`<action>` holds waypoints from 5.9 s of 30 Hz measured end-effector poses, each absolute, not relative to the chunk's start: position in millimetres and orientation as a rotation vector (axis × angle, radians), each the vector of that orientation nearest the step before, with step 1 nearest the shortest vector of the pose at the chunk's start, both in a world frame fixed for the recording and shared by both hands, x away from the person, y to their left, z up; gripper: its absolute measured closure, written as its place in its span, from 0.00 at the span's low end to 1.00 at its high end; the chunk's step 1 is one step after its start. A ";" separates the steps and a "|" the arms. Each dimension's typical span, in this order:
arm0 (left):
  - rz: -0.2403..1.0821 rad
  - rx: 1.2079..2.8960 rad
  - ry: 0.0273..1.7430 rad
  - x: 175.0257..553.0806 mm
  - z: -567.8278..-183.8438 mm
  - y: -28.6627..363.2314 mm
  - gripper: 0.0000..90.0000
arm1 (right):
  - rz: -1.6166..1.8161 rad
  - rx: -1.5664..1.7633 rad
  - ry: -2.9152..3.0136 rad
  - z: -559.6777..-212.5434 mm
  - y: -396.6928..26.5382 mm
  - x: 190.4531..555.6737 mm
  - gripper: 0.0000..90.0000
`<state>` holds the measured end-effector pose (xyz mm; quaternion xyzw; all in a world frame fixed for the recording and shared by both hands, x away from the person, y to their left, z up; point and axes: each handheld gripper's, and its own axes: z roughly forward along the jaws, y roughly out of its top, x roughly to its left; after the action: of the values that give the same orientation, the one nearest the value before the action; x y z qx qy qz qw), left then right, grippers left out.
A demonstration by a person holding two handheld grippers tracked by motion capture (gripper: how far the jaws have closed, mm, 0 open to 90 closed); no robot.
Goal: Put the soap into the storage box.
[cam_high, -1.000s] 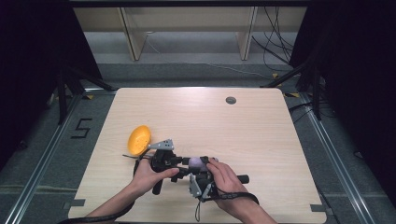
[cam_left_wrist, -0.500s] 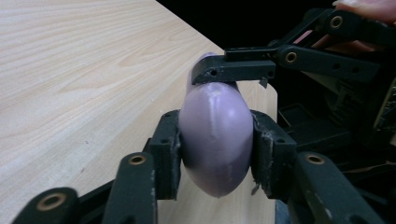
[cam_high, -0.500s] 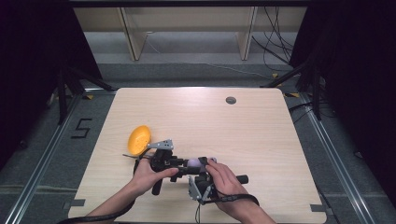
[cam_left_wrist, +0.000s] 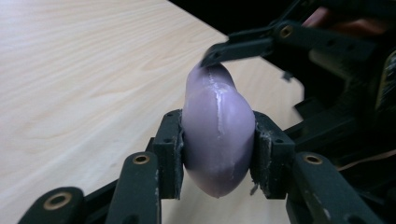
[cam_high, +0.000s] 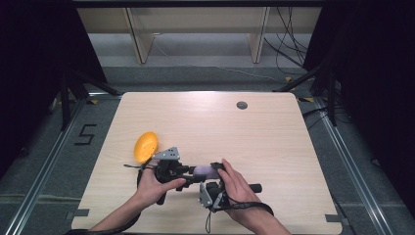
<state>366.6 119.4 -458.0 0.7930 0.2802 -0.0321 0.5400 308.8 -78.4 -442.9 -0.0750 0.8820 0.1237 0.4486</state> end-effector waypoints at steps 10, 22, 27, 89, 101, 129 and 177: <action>0.209 1.907 0.676 358.7 -457.1 131.6 0.65 | 0.358 0.074 2.197 -438.3 -115.2 306.6 0.36; 0.417 1.850 0.839 351.2 -458.7 156.5 0.65 | 0.459 0.464 2.171 -443.2 -183.8 303.7 0.40; 0.499 1.814 0.906 349.4 -461.5 164.2 0.65 | 0.500 0.565 2.156 -442.1 -195.3 307.0 0.41; 0.964 1.466 1.333 378.2 -471.3 213.7 0.65 | 0.584 0.727 2.213 -450.4 -204.9 316.3 0.43; 0.943 1.516 1.372 383.3 -482.8 213.3 0.65 | 0.584 0.733 2.214 -450.0 -204.8 315.8 0.43; 0.886 1.598 1.415 395.1 -498.8 211.7 0.65 | 0.577 0.737 2.236 -451.6 -204.5 316.0 0.42; 0.445 1.881 1.110 337.0 -499.6 280.5 0.27 | 0.645 0.863 2.247 -452.4 -215.4 322.9 0.46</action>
<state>337.0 280.5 -499.6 0.7576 0.4470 0.1794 0.4406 322.9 -215.4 -452.4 0.3284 0.8545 0.2451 0.3192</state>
